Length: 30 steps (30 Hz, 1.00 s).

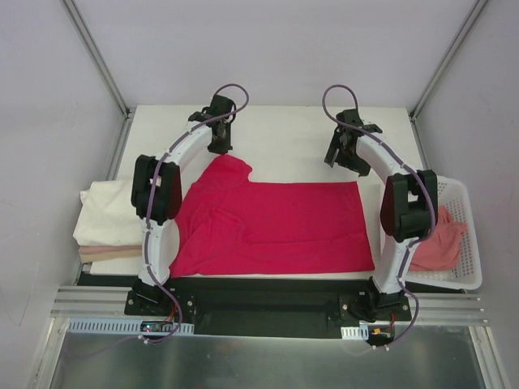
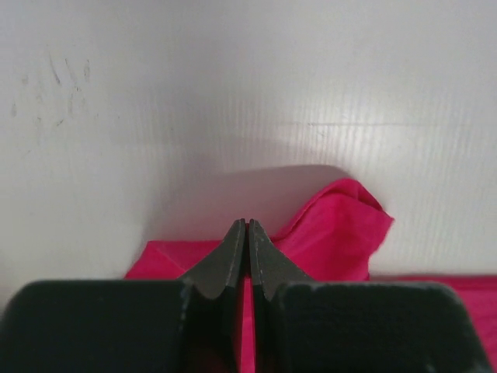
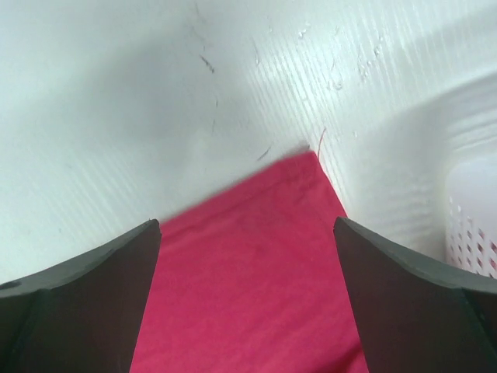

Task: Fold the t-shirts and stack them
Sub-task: Grap the side of the flattened tshirt furthest away from the robot with both arms

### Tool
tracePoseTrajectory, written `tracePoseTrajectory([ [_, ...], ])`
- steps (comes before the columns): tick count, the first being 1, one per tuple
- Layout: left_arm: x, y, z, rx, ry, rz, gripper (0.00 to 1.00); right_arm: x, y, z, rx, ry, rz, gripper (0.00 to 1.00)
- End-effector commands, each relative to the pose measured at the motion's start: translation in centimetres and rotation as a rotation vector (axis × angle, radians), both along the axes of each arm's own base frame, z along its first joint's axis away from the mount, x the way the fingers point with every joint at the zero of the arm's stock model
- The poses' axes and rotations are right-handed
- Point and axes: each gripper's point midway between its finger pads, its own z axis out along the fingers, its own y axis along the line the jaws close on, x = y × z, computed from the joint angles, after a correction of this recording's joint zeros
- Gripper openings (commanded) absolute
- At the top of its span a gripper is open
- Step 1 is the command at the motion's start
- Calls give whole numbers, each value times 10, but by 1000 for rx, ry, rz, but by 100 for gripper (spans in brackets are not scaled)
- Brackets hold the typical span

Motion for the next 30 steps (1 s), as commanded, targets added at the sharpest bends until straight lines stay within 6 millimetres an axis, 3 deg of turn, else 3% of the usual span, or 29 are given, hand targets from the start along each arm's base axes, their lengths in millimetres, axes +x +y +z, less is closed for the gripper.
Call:
tracePoseTrajectory([
  [1, -15, -9, 44, -14, -91, 9, 0, 13, -13, -7, 3, 22, -90, 99],
  [4, -29, -7, 44, 2, -96, 26, 0, 15, -16, -16, -7, 38, -103, 99],
  [5, -37, -5, 36, 15, -77, 29, 0, 15, -17, -18, -12, 41, -106, 97],
  [10, -60, -6, 40, 21, -88, 25, 0, 11, -28, -37, -38, 85, -129, 94],
  [11, -68, -4, 32, 25, -69, 31, 0, 11, -29, -39, -27, 92, -132, 91],
  [19, -95, -3, 41, -18, -101, 56, 0, 11, -32, -64, 28, 157, -113, 77],
  [25, -110, -4, 46, -34, -115, 51, 0, 8, -32, -74, 38, 179, -107, 60],
  [30, -120, -5, 51, -43, -129, 42, 0, 1, -30, -75, 51, 185, -100, 33],
])
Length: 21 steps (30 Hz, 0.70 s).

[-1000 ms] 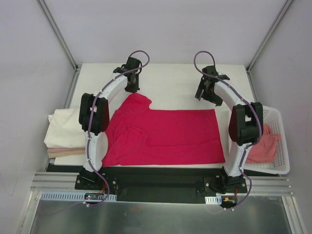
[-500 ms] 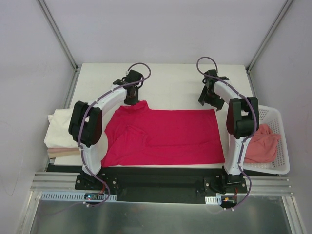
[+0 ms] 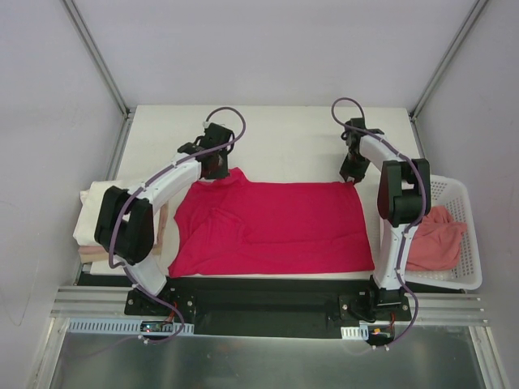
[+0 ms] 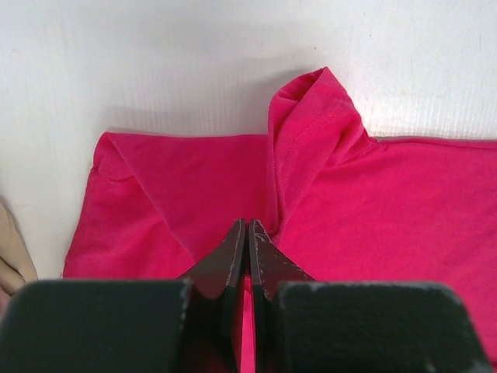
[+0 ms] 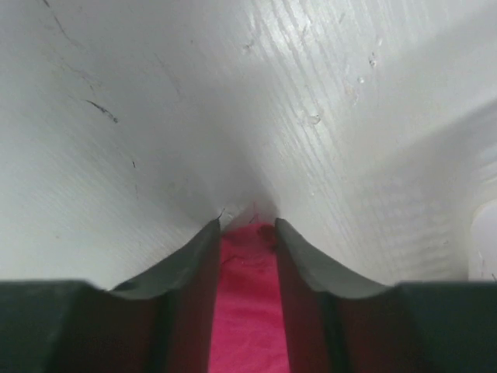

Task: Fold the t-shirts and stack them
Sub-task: Grap the side of the flattened tshirt furthest away from the robot with both arms, then fold the other side of the tshirt into a rectangle

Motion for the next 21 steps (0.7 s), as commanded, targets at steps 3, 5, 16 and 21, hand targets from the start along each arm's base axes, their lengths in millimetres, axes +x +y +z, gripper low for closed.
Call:
tracePoseTrajectory([
  [3, -7, 0, 21, -30, -63, 24, 0, -8, -2, 2, -4, 6, 8, 20],
  [5, -10, -1, 24, -35, -68, 22, 0, -9, -5, 5, -21, 2, 15, 11],
  [16, -51, 4, 33, -91, -90, 34, 0, -15, 15, 39, 3, -125, 184, 1],
  [21, -79, 6, 39, -133, -115, 31, 0, -35, 15, 56, -5, -159, 194, 0],
])
